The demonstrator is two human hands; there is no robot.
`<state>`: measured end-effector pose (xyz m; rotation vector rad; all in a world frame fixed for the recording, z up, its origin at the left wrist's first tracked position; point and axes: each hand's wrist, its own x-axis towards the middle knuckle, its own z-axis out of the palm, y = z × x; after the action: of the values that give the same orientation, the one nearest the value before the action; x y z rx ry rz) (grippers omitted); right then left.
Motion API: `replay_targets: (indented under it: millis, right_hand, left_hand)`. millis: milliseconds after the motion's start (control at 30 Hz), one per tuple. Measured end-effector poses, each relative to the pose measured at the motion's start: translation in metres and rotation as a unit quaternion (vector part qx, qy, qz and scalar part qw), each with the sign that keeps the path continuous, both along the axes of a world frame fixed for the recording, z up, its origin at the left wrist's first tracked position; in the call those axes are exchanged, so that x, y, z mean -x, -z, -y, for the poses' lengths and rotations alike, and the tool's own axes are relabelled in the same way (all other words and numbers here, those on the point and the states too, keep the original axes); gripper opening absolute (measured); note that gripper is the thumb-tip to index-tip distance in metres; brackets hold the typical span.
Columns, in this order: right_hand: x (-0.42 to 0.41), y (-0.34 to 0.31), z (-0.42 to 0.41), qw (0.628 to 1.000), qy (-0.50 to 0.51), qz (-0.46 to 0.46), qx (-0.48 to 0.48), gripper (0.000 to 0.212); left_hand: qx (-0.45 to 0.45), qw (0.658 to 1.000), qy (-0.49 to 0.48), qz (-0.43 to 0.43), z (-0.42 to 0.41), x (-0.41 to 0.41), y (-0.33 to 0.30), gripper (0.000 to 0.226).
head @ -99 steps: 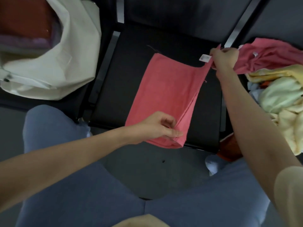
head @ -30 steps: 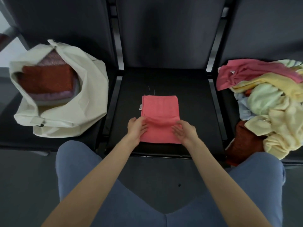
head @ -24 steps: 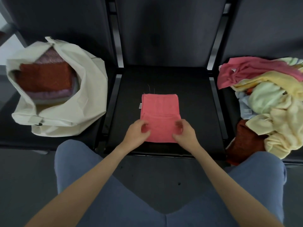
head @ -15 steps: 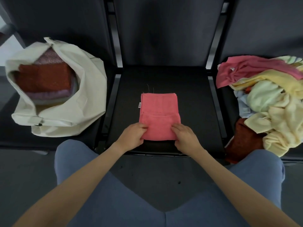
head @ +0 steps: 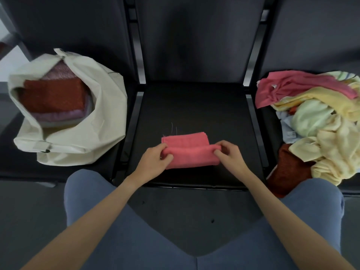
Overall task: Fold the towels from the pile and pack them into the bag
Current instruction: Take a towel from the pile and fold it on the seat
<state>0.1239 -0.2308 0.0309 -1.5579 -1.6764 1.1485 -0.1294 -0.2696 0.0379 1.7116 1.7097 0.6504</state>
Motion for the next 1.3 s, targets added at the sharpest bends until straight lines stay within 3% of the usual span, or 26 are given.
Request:
replay_targets:
  millis: [100, 267, 400, 467, 567, 733, 833, 933, 1033, 1167, 1300]
  right_hand:
    - [0.016, -0.003, -0.022, 0.998, 0.049, -0.031, 0.014, 0.009]
    - [0.046, 0.011, -0.063, 0.990, 0.115, -0.037, 0.070, 0.026]
    - [0.054, 0.035, -0.074, 0.989, 0.116, 0.029, 0.084, 0.043]
    - [0.054, 0.045, -0.074, 0.986, 0.122, 0.091, 0.070, 0.051]
    - [0.052, 0.052, -0.070, 0.973, 0.134, 0.175, 0.062, 0.060]
    - [0.056, 0.045, -0.058, 0.973, 0.124, 0.174, 0.088, 0.051]
    - [0.060, 0.032, -0.055, 0.978, 0.129, 0.118, 0.112, 0.045]
    - [0.061, 0.012, -0.054, 0.978, 0.127, 0.054, 0.158, 0.053]
    - [0.063, -0.007, -0.056, 0.977, 0.039, 0.001, 0.211, 0.056]
    - [0.085, -0.044, -0.060, 0.939, -0.212, 0.067, 0.263, 0.068]
    - [0.143, -0.077, -0.053, 0.883, -0.359, 0.074, 0.293, 0.041]
  left_hand:
    - [0.019, 0.996, -0.071, 0.043, -0.017, -0.001, 0.000, 0.005]
    - [0.072, 0.970, -0.209, 0.105, -0.052, -0.010, 0.011, 0.035]
    - [0.140, 0.956, -0.225, 0.130, -0.066, -0.012, 0.023, 0.055]
    - [0.154, 0.958, -0.219, 0.103, -0.067, -0.011, 0.030, 0.059]
    - [0.184, 0.956, -0.228, -0.017, -0.064, -0.005, 0.046, 0.064]
    - [0.224, 0.952, -0.195, -0.078, -0.051, -0.010, 0.051, 0.055]
    - [0.188, 0.962, -0.198, -0.014, -0.040, -0.015, 0.051, 0.042]
    - [0.174, 0.947, -0.223, 0.149, -0.027, -0.011, 0.040, 0.032]
    - [0.158, 0.931, -0.241, 0.225, -0.016, 0.005, 0.017, 0.036]
    - [0.077, 0.931, -0.244, 0.259, -0.002, 0.051, -0.024, 0.033]
    - [0.040, 0.936, -0.226, 0.266, 0.011, 0.089, -0.065, 0.031]
